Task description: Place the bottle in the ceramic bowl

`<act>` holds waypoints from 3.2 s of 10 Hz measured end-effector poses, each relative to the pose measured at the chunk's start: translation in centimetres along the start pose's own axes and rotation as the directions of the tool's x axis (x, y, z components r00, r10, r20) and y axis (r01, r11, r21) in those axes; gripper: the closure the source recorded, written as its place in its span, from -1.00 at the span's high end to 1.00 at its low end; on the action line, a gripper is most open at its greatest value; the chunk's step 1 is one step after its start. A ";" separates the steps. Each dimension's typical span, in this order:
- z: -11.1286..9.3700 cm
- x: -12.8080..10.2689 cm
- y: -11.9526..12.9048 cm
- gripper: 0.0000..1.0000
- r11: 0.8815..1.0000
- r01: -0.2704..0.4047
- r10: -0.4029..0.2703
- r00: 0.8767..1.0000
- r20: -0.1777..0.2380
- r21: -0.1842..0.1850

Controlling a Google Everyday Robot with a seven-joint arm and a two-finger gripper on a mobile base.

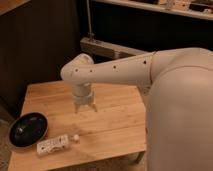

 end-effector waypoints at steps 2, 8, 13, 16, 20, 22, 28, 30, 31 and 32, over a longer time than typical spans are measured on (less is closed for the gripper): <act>0.0 0.0 0.0 0.30 1.000 0.000 0.000 1.000 0.000 0.000; -1.1 0.7 2.0 0.30 0.945 0.324 -0.325 0.929 0.178 0.035; -1.7 2.5 4.1 0.30 0.659 0.738 -0.746 0.618 0.249 0.143; -1.8 2.6 4.1 0.30 0.628 0.762 -0.772 0.585 0.249 0.155; -1.5 2.1 4.3 0.30 0.600 0.786 -0.789 0.551 0.273 0.149; -1.3 1.2 4.5 0.30 0.480 0.860 -0.850 0.407 0.336 0.175; -0.9 -2.0 2.7 0.30 0.217 0.950 -0.855 0.074 0.513 0.225; -1.0 -2.3 2.3 0.30 0.201 0.951 -0.850 0.050 0.525 0.235; -1.1 -2.2 2.6 0.30 0.195 0.952 -0.852 0.045 0.521 0.237; -1.2 -2.0 2.8 0.30 0.182 0.955 -0.861 0.040 0.507 0.233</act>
